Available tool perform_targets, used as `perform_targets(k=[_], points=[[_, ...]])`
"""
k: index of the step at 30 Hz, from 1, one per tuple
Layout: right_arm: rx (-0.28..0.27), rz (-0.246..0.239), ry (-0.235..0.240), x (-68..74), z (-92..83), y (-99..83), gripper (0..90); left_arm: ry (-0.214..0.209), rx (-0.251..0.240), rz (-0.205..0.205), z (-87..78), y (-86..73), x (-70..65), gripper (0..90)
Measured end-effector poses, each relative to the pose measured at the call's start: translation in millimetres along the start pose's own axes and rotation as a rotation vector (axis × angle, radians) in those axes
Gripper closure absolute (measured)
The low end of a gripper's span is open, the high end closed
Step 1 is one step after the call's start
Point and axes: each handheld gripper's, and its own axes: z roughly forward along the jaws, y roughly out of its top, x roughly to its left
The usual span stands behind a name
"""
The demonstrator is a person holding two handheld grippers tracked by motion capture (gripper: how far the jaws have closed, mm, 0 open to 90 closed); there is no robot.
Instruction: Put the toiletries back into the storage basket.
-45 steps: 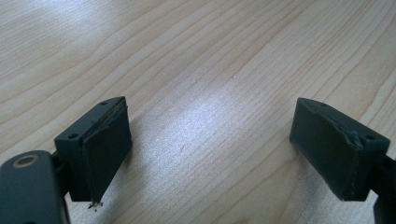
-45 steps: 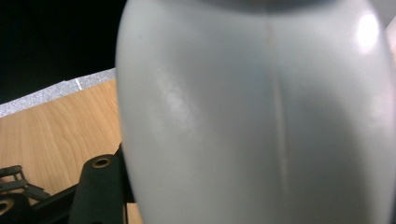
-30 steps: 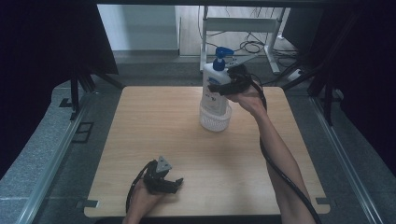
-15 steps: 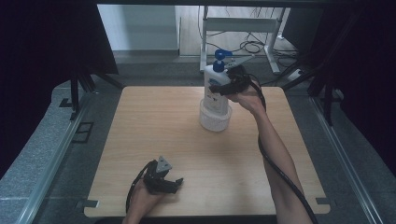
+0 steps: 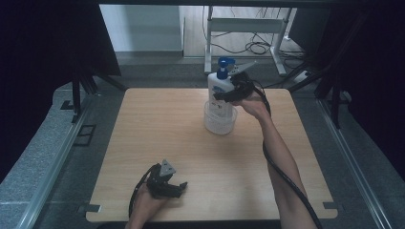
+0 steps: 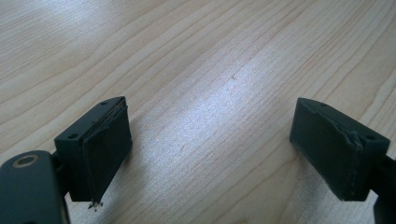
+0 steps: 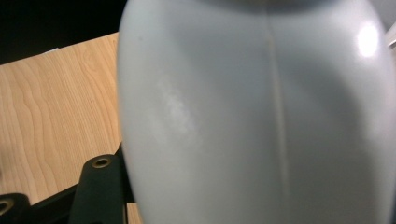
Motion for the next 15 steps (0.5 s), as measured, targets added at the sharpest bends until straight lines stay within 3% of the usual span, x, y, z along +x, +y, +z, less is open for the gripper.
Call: perform_targets(k=[15], points=[[0.028,0.010,0.025,-1.0,18.5,-19.6,37.5,-0.001,0.003,0.003,-0.2,0.0,0.2,12.0]])
